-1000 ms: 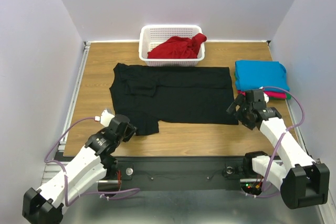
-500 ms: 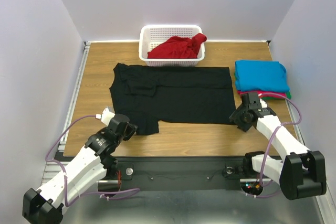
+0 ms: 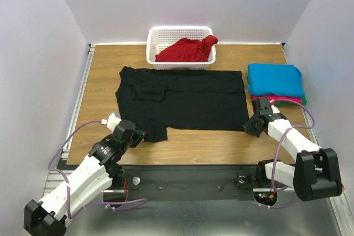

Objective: Fold and stack the t-shirts
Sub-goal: Fold the tshirt

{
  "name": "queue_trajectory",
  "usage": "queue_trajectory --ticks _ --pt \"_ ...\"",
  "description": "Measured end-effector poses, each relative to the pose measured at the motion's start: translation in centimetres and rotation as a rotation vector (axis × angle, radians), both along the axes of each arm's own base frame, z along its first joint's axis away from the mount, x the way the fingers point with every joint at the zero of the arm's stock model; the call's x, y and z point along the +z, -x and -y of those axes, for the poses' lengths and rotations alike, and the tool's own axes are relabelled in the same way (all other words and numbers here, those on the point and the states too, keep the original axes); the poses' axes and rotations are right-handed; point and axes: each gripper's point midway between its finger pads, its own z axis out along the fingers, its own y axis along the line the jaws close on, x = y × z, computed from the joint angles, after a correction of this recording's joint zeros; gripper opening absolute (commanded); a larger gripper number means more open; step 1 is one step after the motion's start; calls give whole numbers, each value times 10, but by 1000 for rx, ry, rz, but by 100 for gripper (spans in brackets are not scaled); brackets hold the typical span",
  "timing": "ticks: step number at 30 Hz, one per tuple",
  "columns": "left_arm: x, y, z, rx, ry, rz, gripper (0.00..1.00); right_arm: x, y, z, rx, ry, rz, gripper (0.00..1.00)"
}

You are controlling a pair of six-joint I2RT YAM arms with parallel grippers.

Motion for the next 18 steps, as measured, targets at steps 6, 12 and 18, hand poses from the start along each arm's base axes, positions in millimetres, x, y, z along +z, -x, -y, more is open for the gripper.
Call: queue_trajectory --ticks 6,12,18 --pt "9 4 1 -9 33 29 0 25 -6 -2 7 -21 128 0" --pt "21 11 0 -15 64 40 0 54 -9 -3 8 -36 252 0" --pt "24 18 1 -25 88 28 0 60 0 -5 9 -54 260 0"
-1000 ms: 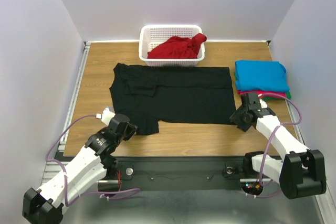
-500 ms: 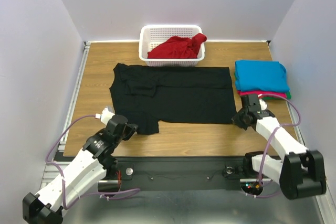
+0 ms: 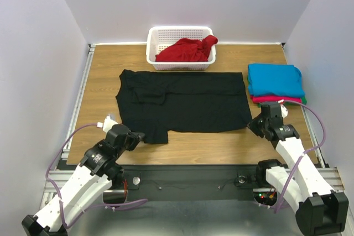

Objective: Fold and stack the t-shirts
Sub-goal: Fold the tshirt

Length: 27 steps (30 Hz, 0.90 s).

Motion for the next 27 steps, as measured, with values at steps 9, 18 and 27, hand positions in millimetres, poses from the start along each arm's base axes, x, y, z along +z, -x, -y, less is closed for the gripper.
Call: queue_trajectory --ticks 9,18,27 --pt "9 -1 8 -23 42 24 0 1 5 -2 2 -13 -11 0" --pt "17 -29 24 -60 -38 -5 0 5 -13 -3 18 3 -44 0" --pt "52 -84 29 -23 -88 76 0 20 -61 -8 34 16 -35 0"
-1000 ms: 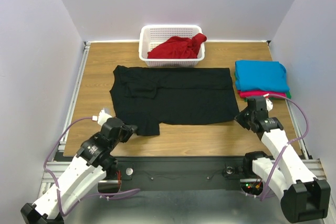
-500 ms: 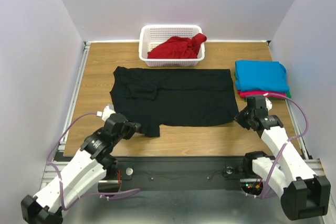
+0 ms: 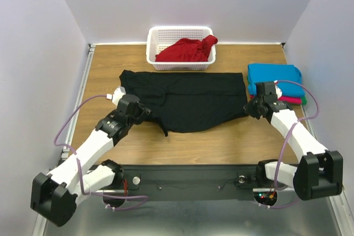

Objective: Fold and stack the t-shirts
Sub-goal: Fold the tshirt

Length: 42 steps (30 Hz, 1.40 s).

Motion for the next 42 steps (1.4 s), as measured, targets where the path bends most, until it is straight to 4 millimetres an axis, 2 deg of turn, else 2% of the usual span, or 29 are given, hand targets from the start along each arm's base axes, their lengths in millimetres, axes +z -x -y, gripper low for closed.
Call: queue_trajectory --ticks 5,12,19,23,32,37,42 --pt "-6 -25 -8 25 -26 -33 0 6 -20 -2 -2 1 8 0" --pt "2 -61 -24 52 -32 -23 0 21 -56 -2 -5 21 39 0" --pt "10 -84 -43 76 -58 6 0 19 -78 0 -8 51 31 0" --pt "12 -106 -41 56 -78 13 0 16 -89 2 -8 72 19 0" --pt "-8 -148 -48 33 -133 -31 0 -7 -109 7 -15 114 -37 0" --pt "-15 -172 -51 19 -166 -35 0 -21 -110 17 -38 142 -74 1" --pt "-19 -198 -45 -33 -183 -20 0 -30 -115 24 -49 166 -97 0"
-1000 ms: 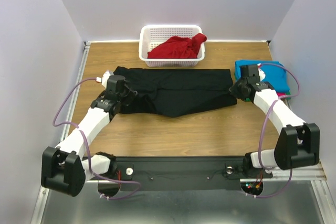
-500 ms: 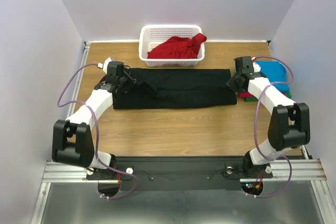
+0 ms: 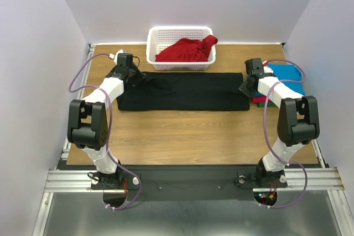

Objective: Fold and stack the t-shirts
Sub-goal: Fold the tshirt

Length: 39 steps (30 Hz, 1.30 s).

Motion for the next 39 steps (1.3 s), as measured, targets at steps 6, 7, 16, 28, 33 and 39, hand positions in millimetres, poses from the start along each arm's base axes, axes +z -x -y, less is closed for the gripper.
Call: queue_trajectory --ticks 6,7,16,28,33,39 --pt "-13 -9 0 -19 -16 -23 8 -6 -10 1 14 19 -14 11" --pt "-16 -9 -2 -18 -18 -29 18 -6 -11 1 17 21 -16 13" --pt "-11 -13 -10 -11 -28 -27 99 3 -24 -8 92 0 1 47" --pt "2 4 4 -47 25 9 99 15 -36 -40 282 -81 26 100" --pt "-27 12 16 -71 51 -50 99 -4 -77 -62 370 -87 43 100" --pt "-74 14 13 -59 52 -146 99 -28 -92 -77 441 -74 51 100"
